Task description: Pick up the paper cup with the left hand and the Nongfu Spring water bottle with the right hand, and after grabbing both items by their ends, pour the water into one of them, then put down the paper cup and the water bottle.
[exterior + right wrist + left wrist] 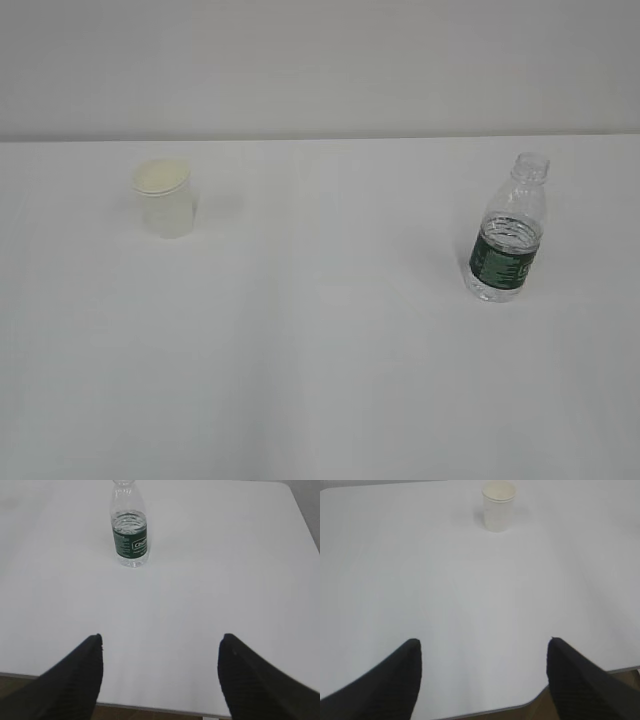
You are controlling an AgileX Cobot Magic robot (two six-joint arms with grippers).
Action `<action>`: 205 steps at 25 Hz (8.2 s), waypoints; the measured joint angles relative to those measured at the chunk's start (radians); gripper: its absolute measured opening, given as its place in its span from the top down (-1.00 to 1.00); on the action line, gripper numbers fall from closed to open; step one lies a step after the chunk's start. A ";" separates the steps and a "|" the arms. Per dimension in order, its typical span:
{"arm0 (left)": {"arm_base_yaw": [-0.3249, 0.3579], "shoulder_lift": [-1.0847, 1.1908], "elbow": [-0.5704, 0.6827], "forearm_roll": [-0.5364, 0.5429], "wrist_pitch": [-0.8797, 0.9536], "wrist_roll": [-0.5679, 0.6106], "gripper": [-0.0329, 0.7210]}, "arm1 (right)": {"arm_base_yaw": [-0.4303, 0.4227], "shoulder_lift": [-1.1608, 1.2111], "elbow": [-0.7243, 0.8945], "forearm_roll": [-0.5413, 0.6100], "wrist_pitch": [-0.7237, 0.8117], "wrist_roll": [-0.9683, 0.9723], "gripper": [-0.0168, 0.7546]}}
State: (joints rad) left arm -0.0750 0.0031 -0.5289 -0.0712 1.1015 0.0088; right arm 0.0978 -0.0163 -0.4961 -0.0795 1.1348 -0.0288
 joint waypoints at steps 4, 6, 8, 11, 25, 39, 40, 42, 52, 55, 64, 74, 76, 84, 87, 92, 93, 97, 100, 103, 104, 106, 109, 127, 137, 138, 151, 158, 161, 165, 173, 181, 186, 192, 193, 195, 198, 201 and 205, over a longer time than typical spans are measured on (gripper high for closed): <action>0.000 0.000 0.000 0.000 0.000 0.000 -0.56 | 0.000 0.000 -0.006 0.000 -0.006 -0.001 -0.43; 0.000 0.000 0.000 0.000 0.000 0.000 -0.56 | 0.000 0.000 -0.018 0.000 -0.008 -0.001 -0.43; 0.000 0.002 0.000 0.000 -0.002 0.000 -0.57 | 0.000 0.000 -0.035 0.002 -0.008 -0.002 -0.43; 0.000 0.006 0.000 0.000 -0.002 0.000 -0.57 | 0.000 0.009 -0.064 0.002 -0.012 -0.018 -0.44; 0.000 0.180 -0.098 -0.009 -0.063 0.000 -0.57 | 0.000 0.120 -0.104 0.026 -0.088 -0.029 -0.62; 0.000 0.315 -0.101 -0.014 -0.315 0.000 -0.57 | 0.000 0.290 -0.104 0.049 -0.297 -0.063 -0.61; 0.000 0.327 -0.101 -0.014 -0.331 0.000 -0.57 | 0.000 0.301 -0.104 0.049 -0.314 -0.067 -0.61; 0.000 0.347 -0.101 -0.014 -0.357 0.000 -0.57 | 0.000 0.315 -0.104 0.049 -0.341 -0.071 -0.60; 0.000 0.482 -0.101 0.002 -0.491 0.000 -0.57 | 0.000 0.383 -0.104 0.049 -0.434 -0.081 -0.59; 0.000 0.534 -0.101 0.006 -0.525 0.000 -0.57 | 0.000 0.402 -0.104 0.049 -0.462 -0.082 -0.59; 0.000 0.723 -0.101 0.028 -0.617 0.000 -0.57 | 0.000 0.453 -0.104 0.049 -0.550 -0.105 -0.59; 0.000 0.837 -0.101 0.030 -0.753 0.000 -0.57 | 0.000 0.494 -0.055 0.079 -0.677 -0.109 -0.59; 0.000 0.858 -0.101 0.030 -0.769 0.000 -0.57 | 0.000 0.504 -0.040 0.079 -0.703 -0.112 -0.59; 0.000 0.918 -0.015 0.023 -0.909 0.000 -0.57 | 0.000 0.574 0.014 0.079 -0.770 -0.118 -0.58; 0.000 0.918 0.031 0.011 -0.998 0.000 -0.57 | 0.000 0.599 0.016 0.079 -0.800 -0.124 -0.58; 0.000 0.918 0.071 0.005 -1.089 0.000 -0.56 | 0.000 0.640 0.025 0.079 -0.851 -0.134 -0.58; 0.000 0.918 0.073 0.005 -1.095 0.000 -0.55 | 0.000 0.650 0.025 0.079 -0.859 -0.139 -0.58; 0.000 0.928 0.072 0.005 -1.101 0.000 -0.48 | 0.000 0.688 0.025 0.079 -0.904 -0.142 -0.58; 0.000 0.954 0.072 0.005 -1.113 0.000 -0.46 | 0.000 0.721 0.025 0.079 -0.928 -0.143 -0.58; -0.007 0.990 0.072 0.005 -1.121 0.000 -0.44 | 0.000 0.754 0.025 0.079 -0.958 -0.148 -0.58; -0.015 1.000 0.072 0.005 -1.125 0.000 -0.44 | 0.000 0.763 0.025 0.079 -0.969 -0.150 -0.58; -0.041 1.025 0.072 0.005 -1.140 0.000 -0.43 | 0.014 0.786 0.025 0.079 -0.997 -0.158 -0.58; -0.077 1.073 0.072 0.005 -1.149 0.000 -0.43 | 0.069 0.824 0.025 0.055 -1.030 -0.160 -0.58; -0.225 1.122 0.242 -0.045 -1.490 0.000 -0.43 | 0.118 0.986 0.160 0.051 -1.343 -0.040 -0.58; -0.297 1.143 0.382 -0.045 -1.660 -0.072 -0.43 | 0.118 1.046 0.270 -0.054 -1.526 0.133 -0.58; -0.305 1.143 0.417 -0.045 -1.700 -0.087 -0.43 | 0.118 1.051 0.283 -0.067 -1.538 0.149 -0.58; -0.324 1.144 0.505 0.071 -1.847 -0.184 -0.43 | 0.118 1.072 0.491 -0.104 -1.718 0.240 -0.58; -0.324 1.194 0.505 0.104 -1.855 -0.192 -0.43 | 0.118 1.072 0.503 -0.128 -1.752 0.242 -0.58; -0.324 1.239 0.505 0.110 -1.890 -0.192 -0.43 | 0.118 1.072 0.503 -0.128 -1.758 0.240 -0.58; -0.324 1.303 0.505 0.114 -1.963 -0.192 -0.43 | 0.118 1.087 0.503 -0.098 -1.771 0.207 -0.58; -0.324 1.422 0.505 0.100 -2.170 -0.194 -0.43 | 0.118 1.233 0.503 -0.070 -1.922 0.127 -0.57; -0.324 1.540 0.501 0.056 -2.239 -0.194 -0.43 | 0.118 1.476 0.503 -0.142 -2.219 0.144 -0.57; -0.324 1.606 0.499 -0.010 -2.243 -0.038 -0.54 | 0.118 1.620 0.503 -0.131 -2.267 0.068 -0.57; -0.324 1.640 0.485 -0.024 -2.247 0.009 -0.59 | 0.118 1.656 0.503 -0.053 -2.275 -0.002 -0.57; -0.324 1.645 0.483 -0.025 -2.247 0.011 -0.60 | 0.118 1.656 0.503 -0.045 -2.277 -0.015 -0.57; -0.324 1.655 0.481 -0.029 -2.247 0.011 -0.60 | 0.118 1.656 0.503 -0.032 -2.277 -0.040 -0.57; -0.324 1.684 0.468 -0.038 -2.247 0.011 -0.60 | 0.118 1.656 0.501 -0.004 -2.279 -0.065 -0.57; -0.324 1.713 0.444 -0.043 -2.247 0.012 -0.61 | 0.118 1.656 0.501 0.005 -2.279 -0.071 -0.57; -0.324 1.724 0.419 -0.052 -2.247 0.012 -0.61 | 0.118 1.656 0.501 0.007 -2.279 -0.072 -0.57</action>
State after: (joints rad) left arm -0.3986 1.7272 -0.1102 -0.1236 -1.1456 0.0203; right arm 0.2158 1.6392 0.0053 -0.0721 -1.1447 -0.1003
